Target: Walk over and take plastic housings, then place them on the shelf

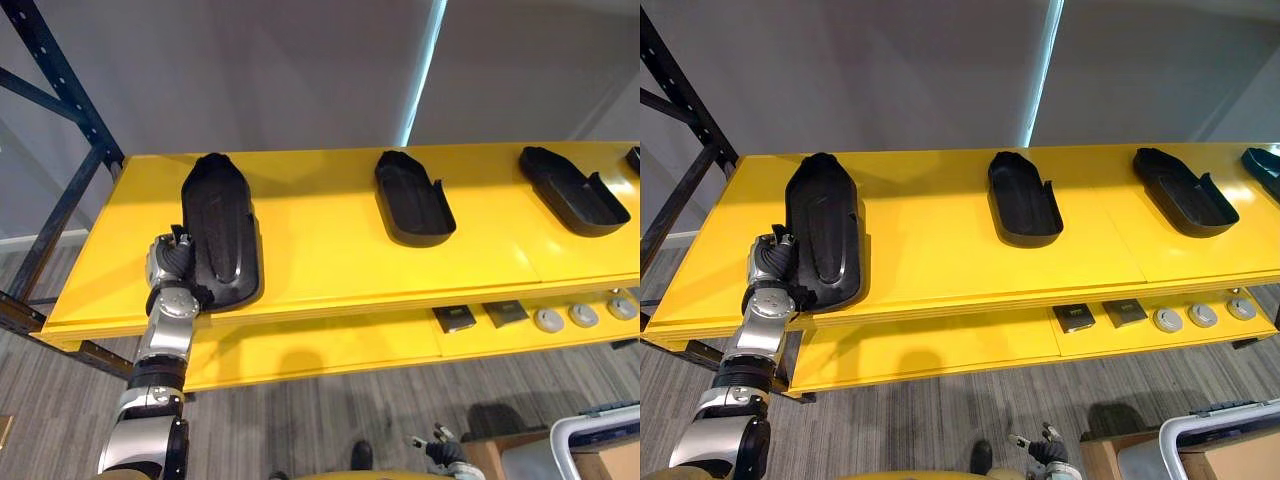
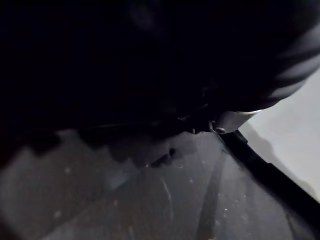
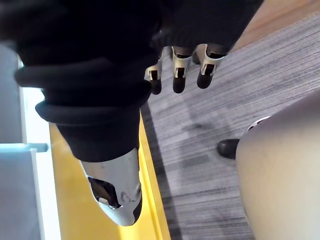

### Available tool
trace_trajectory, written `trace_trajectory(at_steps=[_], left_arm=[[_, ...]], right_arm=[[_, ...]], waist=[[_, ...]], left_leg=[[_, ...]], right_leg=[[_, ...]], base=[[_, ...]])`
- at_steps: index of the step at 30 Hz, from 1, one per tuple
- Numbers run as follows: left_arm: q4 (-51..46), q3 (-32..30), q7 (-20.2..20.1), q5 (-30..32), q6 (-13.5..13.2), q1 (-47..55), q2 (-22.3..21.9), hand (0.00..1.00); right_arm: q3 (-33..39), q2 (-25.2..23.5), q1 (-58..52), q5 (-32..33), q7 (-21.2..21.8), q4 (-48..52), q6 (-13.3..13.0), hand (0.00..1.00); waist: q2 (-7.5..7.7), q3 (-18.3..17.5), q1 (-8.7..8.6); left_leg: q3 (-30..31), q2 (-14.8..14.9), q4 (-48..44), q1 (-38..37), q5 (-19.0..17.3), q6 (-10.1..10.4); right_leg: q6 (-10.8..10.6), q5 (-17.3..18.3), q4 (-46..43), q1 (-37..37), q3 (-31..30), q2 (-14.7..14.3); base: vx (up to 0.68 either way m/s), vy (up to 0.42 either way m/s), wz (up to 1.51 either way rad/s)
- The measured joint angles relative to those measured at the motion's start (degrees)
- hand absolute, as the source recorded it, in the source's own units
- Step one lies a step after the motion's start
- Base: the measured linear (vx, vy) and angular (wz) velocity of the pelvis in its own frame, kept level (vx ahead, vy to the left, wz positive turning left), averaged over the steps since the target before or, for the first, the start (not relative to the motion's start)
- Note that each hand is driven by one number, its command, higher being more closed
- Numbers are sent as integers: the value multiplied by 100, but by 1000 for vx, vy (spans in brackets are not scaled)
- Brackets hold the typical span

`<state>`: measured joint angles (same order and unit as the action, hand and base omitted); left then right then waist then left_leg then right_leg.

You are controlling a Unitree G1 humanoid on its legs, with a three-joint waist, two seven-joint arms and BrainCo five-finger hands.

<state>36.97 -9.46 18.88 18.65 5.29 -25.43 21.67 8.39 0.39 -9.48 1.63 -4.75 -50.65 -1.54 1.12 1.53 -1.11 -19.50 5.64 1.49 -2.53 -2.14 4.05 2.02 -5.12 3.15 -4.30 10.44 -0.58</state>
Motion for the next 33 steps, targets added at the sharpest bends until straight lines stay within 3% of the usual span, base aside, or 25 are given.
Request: trace_trajectory(at_steps=[8,15,18,22,28,29,33], left_arm=[[262,-157,21,-100,31,-444,160,0],[189,-206,223,-969,-11,-626,149,0],[-759,-182,468,-1266,-50,-554,23,0],[-2439,-75,648,-1323,-430,18,-191,0],[-4533,181,577,-1207,-820,1802,-1066,0],[-4859,289,490,-1144,-854,2173,-1208,100],[-5568,567,275,-1023,-1109,3079,-1518,100]], right_arm=[[13,11,21,7,1,14,-63,0],[28,9,48,6,2,15,-63,0],[28,13,48,5,0,11,-59,0],[82,17,57,5,-1,12,-52,0],[130,21,59,-1,5,-21,-37,0],[134,23,59,-11,6,-44,-37,0],[186,19,60,-19,5,-132,-37,0]], waist=[[-31,157,-43],[-40,180,-113],[-41,181,-106],[-52,206,-115],[-100,240,-72],[-107,245,-9],[-106,248,95]], left_leg=[[360,-49,372,-20,149,85],[385,1,389,-33,183,73],[452,-6,388,-24,183,72],[519,-9,389,-166,169,53],[684,33,329,-196,129,51],[693,40,317,-198,121,64],[788,80,209,-179,62,89]], right_leg=[[-17,13,-2,-103,-123,-64],[-20,22,-2,-92,-251,-134],[-6,31,-2,-68,-252,-133],[47,76,-2,104,-250,-129],[-71,213,-6,233,-223,-100],[-71,214,-6,245,-210,-112],[-88,247,-5,328,-144,-123]], base=[[-22,4,-6],[51,18,1],[20,29,12],[-1,28,10],[-7,9,13],[15,2,7],[32,5,12]])
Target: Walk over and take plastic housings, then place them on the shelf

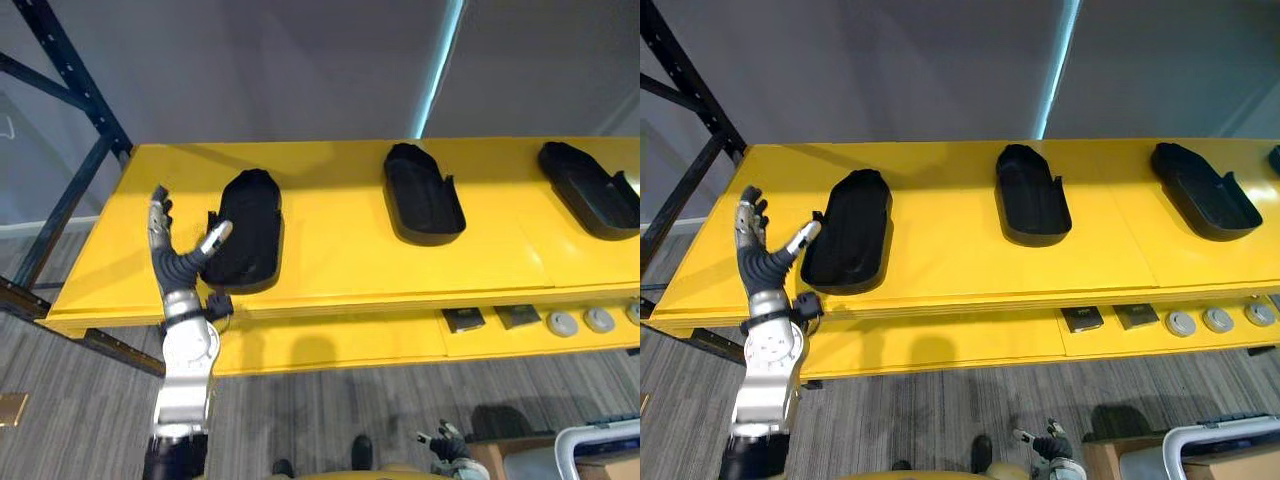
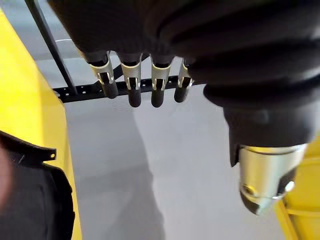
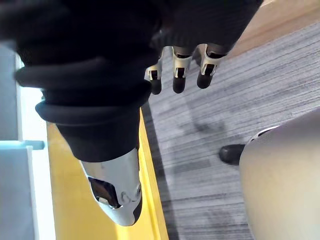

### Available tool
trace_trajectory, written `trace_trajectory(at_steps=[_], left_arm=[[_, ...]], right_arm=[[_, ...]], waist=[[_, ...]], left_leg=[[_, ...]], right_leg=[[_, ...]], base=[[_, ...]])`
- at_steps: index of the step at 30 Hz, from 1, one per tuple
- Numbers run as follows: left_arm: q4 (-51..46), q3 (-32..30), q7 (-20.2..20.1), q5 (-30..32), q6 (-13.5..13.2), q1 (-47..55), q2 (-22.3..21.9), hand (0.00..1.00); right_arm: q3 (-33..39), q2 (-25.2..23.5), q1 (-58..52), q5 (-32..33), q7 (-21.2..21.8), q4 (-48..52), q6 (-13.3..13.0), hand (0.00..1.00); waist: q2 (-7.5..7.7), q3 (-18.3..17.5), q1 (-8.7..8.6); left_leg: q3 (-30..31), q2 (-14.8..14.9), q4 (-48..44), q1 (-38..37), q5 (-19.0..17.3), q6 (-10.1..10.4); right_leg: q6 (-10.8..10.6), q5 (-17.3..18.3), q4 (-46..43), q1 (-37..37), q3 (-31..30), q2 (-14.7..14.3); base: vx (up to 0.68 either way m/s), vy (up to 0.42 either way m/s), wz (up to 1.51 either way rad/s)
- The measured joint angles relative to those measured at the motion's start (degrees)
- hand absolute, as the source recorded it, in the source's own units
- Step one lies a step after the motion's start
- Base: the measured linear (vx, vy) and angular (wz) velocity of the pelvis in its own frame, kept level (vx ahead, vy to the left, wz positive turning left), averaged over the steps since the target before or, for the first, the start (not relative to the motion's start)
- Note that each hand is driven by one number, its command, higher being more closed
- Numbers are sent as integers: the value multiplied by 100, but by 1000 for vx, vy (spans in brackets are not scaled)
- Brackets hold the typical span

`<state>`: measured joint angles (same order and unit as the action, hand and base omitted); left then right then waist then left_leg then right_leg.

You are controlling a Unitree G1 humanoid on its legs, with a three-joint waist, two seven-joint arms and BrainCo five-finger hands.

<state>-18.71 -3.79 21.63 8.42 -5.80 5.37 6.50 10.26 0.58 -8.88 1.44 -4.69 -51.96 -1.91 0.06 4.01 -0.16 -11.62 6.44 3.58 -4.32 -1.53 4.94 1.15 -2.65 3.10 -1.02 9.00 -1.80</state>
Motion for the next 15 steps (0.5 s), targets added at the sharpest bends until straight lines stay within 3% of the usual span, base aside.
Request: trace_trajectory(at_steps=[4,9,15], left_arm=[[-107,41,-66,264,-106,644,-216,100],[-48,188,-458,472,-107,934,-395,100],[615,447,-660,856,-94,897,-330,100]], right_arm=[[-27,-4,0,-26,-1,-69,5,0],[-169,11,0,-193,-1,-57,20,0],[-235,-10,2,-208,-6,-22,82,0]], waist=[[10,4,130],[40,10,258],[98,-39,257]], left_leg=[[19,63,-178,19,-122,9],[-8,70,-376,77,-277,-12],[-60,42,-358,40,-285,-28]], right_leg=[[-35,34,1,96,3,-2],[-75,64,1,152,8,22],[-86,65,1,165,0,58]], base=[[27,18,9],[6,26,2],[14,28,-3]])
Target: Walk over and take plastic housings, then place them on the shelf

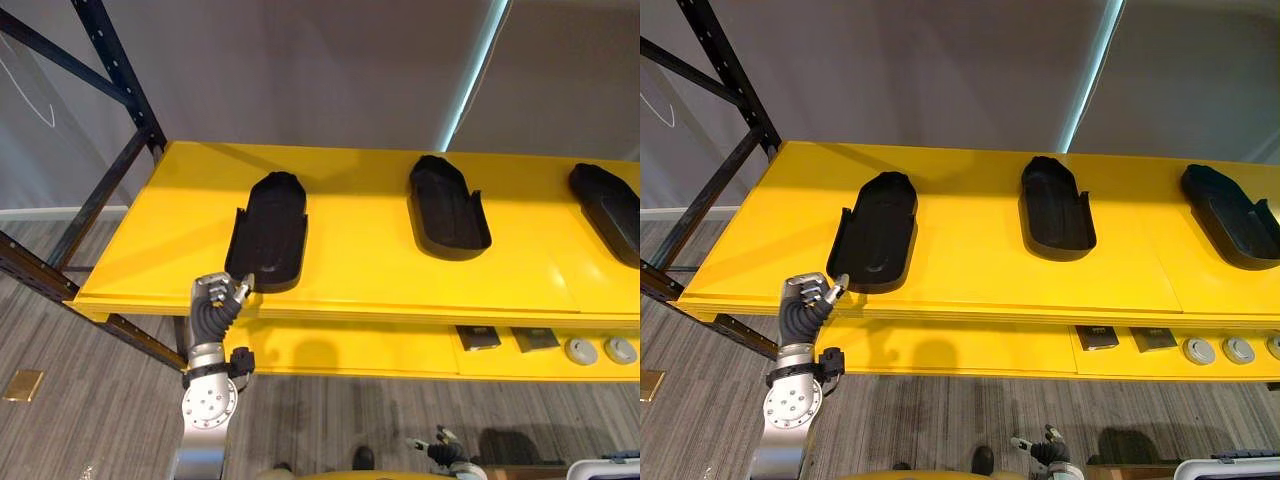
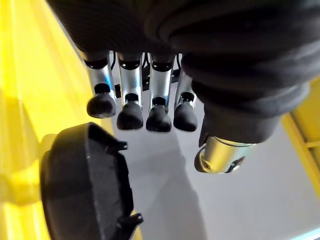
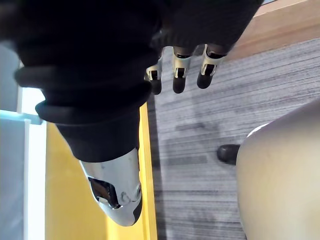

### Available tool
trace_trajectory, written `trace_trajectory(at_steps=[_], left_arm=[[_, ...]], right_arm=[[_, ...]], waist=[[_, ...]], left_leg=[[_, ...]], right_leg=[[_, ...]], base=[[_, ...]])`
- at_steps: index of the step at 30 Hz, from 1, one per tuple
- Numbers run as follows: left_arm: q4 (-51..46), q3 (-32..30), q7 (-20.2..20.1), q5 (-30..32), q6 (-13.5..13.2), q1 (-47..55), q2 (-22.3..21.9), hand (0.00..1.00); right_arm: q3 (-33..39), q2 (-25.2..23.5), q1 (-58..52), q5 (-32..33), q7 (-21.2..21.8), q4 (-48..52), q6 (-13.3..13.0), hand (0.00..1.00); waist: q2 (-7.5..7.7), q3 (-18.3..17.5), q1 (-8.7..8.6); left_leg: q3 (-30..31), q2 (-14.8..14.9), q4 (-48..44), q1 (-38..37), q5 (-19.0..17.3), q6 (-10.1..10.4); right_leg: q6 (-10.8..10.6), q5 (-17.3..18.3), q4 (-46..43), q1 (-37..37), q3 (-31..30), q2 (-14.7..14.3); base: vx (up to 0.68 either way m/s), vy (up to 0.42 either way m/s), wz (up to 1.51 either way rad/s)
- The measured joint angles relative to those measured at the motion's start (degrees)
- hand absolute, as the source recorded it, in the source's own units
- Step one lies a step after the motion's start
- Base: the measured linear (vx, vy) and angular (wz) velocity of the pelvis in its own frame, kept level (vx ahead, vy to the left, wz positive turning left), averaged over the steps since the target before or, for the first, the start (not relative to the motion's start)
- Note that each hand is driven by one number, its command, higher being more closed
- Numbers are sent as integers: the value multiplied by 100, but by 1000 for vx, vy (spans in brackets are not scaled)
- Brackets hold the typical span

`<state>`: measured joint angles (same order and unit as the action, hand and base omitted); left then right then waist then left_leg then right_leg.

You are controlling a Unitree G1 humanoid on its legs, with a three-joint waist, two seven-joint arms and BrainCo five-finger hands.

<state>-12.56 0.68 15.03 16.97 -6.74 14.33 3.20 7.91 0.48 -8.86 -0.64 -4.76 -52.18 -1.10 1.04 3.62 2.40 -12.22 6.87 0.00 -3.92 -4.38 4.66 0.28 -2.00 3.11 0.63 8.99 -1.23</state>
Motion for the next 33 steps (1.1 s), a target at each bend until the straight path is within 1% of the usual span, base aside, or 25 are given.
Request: trace_trajectory(at_steps=[3,4,5,11,13,14,21,25,28,33], left_arm=[[311,155,2,245,29,-71,118,100],[432,190,2,312,33,-127,178,100],[598,263,7,419,91,-242,243,100],[1126,378,47,847,268,-462,268,100],[1286,374,104,886,333,-466,269,100],[1393,374,153,943,383,-490,266,100],[1756,360,258,1083,448,-916,274,100],[1765,371,283,1088,456,-924,280,100],[1770,362,294,1127,510,-943,286,100],[1863,364,297,1249,523,-1094,343,100]], right_arm=[[-6,-25,-11,-3,-3,-7,28,0],[-5,-40,-15,-3,-4,-7,31,0],[-5,-48,-14,-8,-6,-6,32,0],[0,-46,-18,-13,-15,-35,31,0],[1,-51,-16,-18,-19,-32,28,0],[7,-47,-18,-36,-19,-32,26,0],[15,-43,-17,-68,-19,-38,35,0],[27,-30,-10,-119,-18,-43,40,0],[28,-16,-10,-122,-17,-43,38,0],[51,-15,-3,-122,-17,-43,37,0]], waist=[[58,-62,-4],[61,-75,-6],[63,-76,-11],[42,-154,-62],[27,-206,-151],[13,-226,-160],[7,-244,-164],[0,-241,-160],[-1,-241,-170],[0,-242,-176]], left_leg=[[-83,-1,17,-81,4,4],[-114,-2,24,-97,5,4],[-155,-6,27,-114,5,4],[-237,-13,122,-217,44,28],[-241,-27,228,-264,102,32],[-258,-39,274,-290,120,26],[-302,-107,408,-291,173,-2],[-305,-131,424,-282,173,-2],[-291,-160,434,-278,180,-13],[-225,-195,532,-234,281,-40]], right_leg=[[-3,-2,0,12,-83,-7],[-13,-8,0,11,-106,-7],[-25,-17,0,10,-138,-5],[-49,-42,1,8,-248,-16],[-47,-44,4,5,-253,-21],[-40,-51,15,3,-275,-22],[-61,-177,212,8,-323,6],[-65,-180,225,3,-318,24],[-70,-188,225,-13,-329,27],[-73,-238,249,-104,-295,46]], base=[[24,27,-14],[4,26,-14],[-3,25,-13],[-25,11,-11],[-16,2,-5],[-15,7,-6],[-6,11,-4],[-1,3,1],[-22,1,-2],[-38,-5,4]])
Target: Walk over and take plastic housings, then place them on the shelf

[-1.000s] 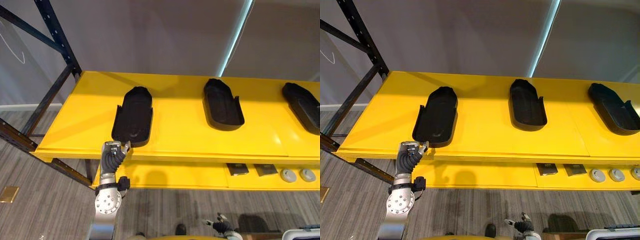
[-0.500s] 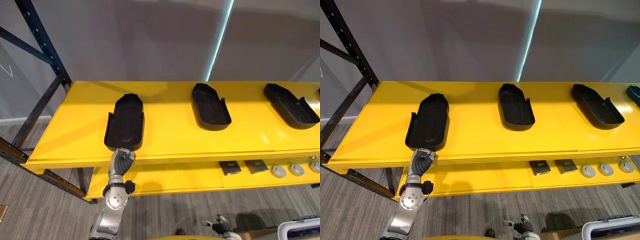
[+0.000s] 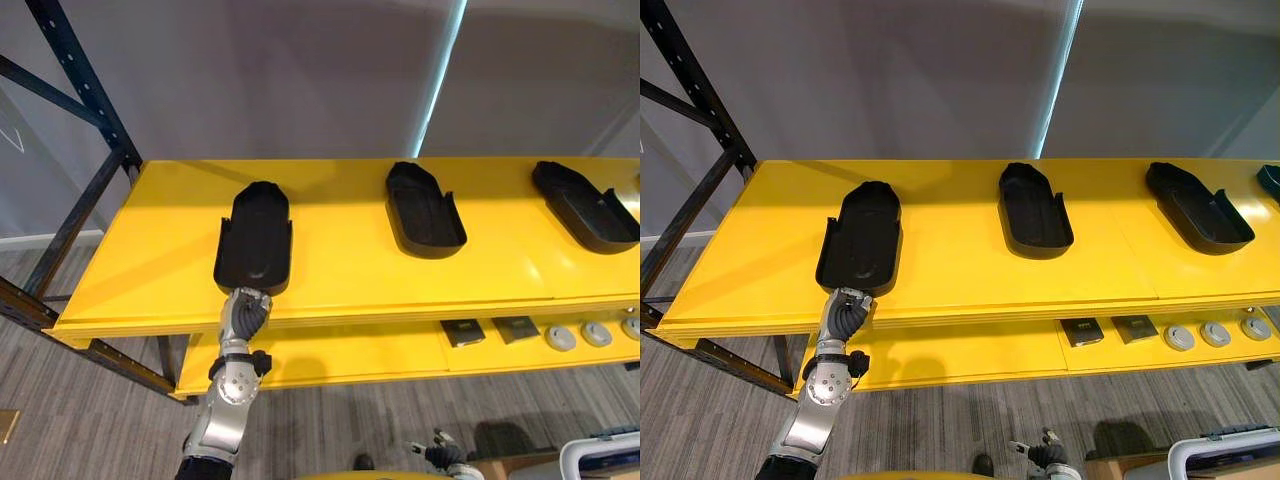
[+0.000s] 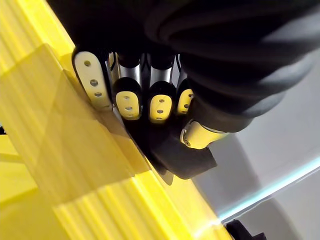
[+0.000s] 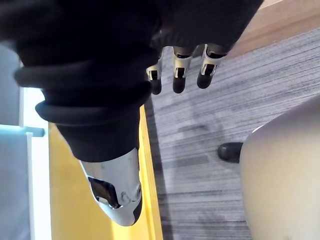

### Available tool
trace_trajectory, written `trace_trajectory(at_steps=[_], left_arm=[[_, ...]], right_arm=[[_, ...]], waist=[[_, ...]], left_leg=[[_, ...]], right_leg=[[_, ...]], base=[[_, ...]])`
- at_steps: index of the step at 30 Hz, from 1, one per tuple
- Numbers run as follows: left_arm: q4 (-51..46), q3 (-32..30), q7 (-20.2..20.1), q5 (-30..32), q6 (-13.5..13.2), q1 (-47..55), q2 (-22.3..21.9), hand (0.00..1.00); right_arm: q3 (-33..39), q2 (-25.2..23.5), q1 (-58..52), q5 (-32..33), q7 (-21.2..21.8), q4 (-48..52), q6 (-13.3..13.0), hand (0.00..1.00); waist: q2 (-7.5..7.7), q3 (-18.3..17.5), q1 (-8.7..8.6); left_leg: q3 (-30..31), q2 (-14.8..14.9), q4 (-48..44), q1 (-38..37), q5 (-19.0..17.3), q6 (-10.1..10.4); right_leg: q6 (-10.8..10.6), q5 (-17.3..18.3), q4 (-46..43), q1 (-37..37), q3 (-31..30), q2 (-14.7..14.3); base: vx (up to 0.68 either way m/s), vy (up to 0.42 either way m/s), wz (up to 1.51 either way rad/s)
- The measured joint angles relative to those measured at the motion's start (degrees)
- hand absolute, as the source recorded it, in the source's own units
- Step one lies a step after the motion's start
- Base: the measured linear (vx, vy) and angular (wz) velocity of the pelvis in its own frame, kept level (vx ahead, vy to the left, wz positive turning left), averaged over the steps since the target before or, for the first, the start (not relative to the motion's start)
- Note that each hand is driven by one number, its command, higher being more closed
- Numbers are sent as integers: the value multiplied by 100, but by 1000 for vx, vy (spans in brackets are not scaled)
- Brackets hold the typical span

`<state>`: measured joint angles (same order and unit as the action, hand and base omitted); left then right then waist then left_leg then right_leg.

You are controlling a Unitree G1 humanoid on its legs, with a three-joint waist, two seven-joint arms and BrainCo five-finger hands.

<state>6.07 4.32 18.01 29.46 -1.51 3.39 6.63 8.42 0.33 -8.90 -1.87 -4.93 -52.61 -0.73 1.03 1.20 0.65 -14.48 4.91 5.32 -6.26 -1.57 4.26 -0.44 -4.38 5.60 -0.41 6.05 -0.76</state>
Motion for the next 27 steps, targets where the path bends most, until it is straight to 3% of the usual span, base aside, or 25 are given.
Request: trace_trajectory(at_steps=[9,27], left_arm=[[247,-11,0,44,43,-226,101,100],[220,10,452,-29,4,-219,130,100]], right_arm=[[0,9,4,-3,7,-4,-1,0],[3,-29,67,-44,-101,-27,-21,0]], waist=[[0,2,-11],[44,29,-113]], left_leg=[[23,-17,41,61,24,5],[14,-1,47,148,74,32]], right_leg=[[14,-18,2,-15,20,6],[36,-86,1,-148,13,11]], base=[[-42,-3,2],[0,0,0]])
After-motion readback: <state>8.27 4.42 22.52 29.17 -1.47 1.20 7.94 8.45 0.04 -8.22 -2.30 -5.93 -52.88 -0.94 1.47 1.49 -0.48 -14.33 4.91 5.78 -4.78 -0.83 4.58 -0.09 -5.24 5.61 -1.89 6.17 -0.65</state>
